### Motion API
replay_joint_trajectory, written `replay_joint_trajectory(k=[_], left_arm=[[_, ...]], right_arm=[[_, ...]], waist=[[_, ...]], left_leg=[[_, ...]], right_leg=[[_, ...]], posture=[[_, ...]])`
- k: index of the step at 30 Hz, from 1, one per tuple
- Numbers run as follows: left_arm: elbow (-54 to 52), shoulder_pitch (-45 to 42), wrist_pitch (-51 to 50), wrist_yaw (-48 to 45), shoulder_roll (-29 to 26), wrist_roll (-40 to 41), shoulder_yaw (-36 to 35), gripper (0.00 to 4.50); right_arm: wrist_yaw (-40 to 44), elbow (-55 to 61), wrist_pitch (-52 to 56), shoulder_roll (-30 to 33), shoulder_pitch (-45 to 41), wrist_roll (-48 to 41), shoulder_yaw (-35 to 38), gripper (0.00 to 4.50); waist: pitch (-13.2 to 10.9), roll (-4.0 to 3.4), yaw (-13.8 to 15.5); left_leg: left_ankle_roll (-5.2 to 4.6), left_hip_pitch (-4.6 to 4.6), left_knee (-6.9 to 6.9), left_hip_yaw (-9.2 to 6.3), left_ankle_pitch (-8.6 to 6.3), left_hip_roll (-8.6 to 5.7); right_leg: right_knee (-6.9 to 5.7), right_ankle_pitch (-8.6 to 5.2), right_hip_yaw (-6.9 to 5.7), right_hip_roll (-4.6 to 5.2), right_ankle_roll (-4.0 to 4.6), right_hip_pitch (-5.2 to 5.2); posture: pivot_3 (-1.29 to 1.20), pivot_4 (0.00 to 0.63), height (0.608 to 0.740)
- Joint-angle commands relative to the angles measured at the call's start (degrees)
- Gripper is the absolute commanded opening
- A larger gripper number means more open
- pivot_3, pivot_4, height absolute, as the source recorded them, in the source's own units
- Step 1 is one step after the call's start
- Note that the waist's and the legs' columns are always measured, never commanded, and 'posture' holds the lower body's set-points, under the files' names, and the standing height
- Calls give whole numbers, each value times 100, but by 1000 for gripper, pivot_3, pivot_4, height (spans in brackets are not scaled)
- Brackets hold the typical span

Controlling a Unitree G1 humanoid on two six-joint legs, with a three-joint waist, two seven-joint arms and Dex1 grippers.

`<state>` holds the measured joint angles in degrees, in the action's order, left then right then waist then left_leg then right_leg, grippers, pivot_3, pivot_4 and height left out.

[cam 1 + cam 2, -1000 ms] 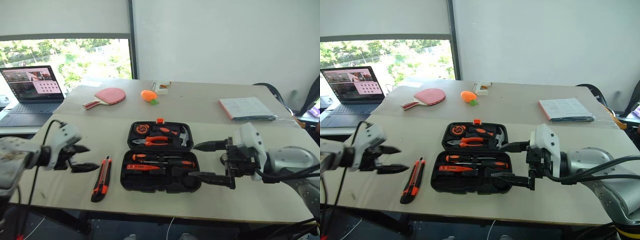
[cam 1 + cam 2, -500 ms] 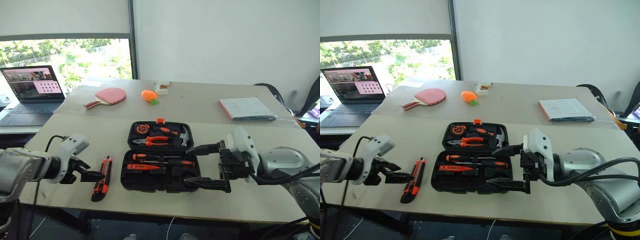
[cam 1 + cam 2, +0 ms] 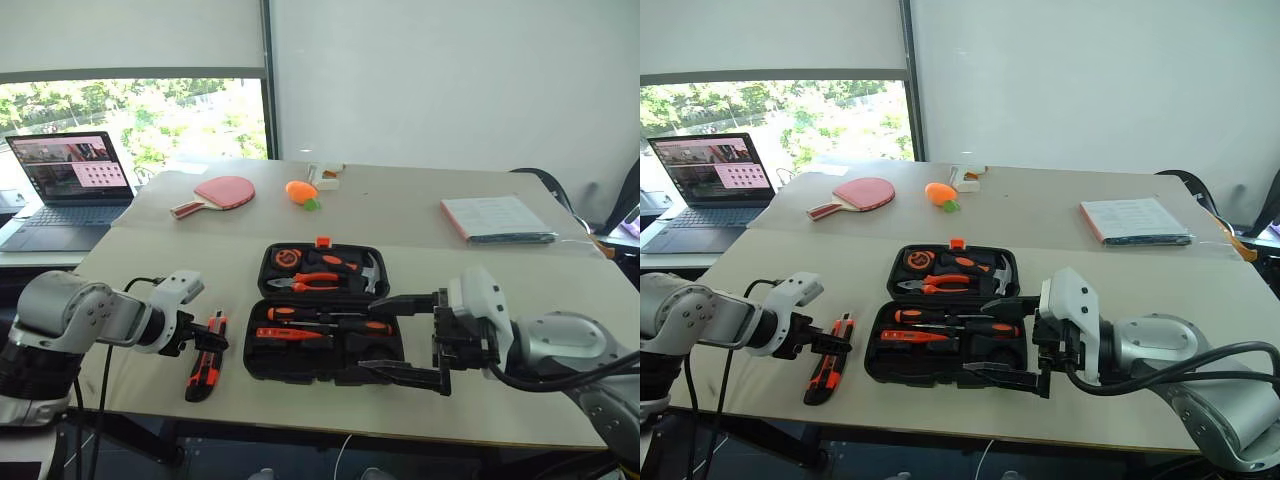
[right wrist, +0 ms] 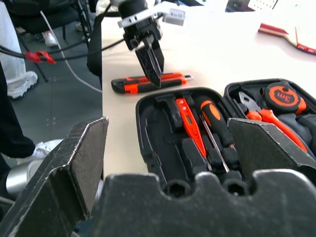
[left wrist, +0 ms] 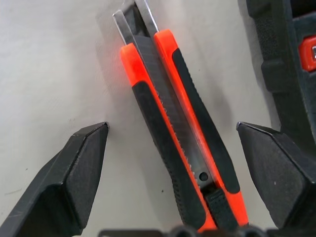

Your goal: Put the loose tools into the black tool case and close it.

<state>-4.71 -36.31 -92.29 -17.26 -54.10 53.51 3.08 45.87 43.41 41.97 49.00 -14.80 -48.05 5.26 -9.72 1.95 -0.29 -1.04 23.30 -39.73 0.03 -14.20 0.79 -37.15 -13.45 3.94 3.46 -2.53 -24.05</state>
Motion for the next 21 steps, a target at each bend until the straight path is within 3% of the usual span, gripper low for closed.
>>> replay_joint_trajectory(k=[1, 9, 13, 18, 21], left_arm=[[168, -40, -21, 555, 20, 857, 427, 4472], [434, -138, -21, 1344, -147, 1936, 1013, 4472], [630, -299, -21, 1556, -132, 2116, 1137, 3412], [844, -343, -21, 1716, -89, 2080, 1044, 1640], [949, -363, -21, 1744, -46, 1859, 933, 1536]], right_arm=[[-158, 204, 12, -26, -4, -112, 78, 4500], [-421, 298, -61, -176, -66, -80, -86, 4500], [-496, 343, -98, -238, 3, -24, -141, 4500], [-441, 279, -128, -178, -39, 29, -105, 4500], [-406, 227, -146, -163, -64, 60, -96, 4500]], waist=[[1, -2, 5], [17, -26, -8], [25, -40, -10], [26, -42, -7], [28, -45, -6]], left_leg=[[0, -2, 0, 0, 0, -1], [0, -3, 2, 3, 0, -3], [0, -3, 2, 4, 0, -6], [0, -3, 2, 6, 0, -11], [0, -4, 2, 6, 0, -11]], right_leg=[[0, 0, 0, 0, 0, 2], [2, 0, 4, 1, 0, 1], [3, -1, 4, 1, -1, 1], [4, -1, 4, 0, -1, 1], [4, -1, 4, -1, -1, 3]], posture=[[0, 150, 740], [0, 150, 740], [0, 150, 740], [0, 150, 740], [0, 150, 740]])
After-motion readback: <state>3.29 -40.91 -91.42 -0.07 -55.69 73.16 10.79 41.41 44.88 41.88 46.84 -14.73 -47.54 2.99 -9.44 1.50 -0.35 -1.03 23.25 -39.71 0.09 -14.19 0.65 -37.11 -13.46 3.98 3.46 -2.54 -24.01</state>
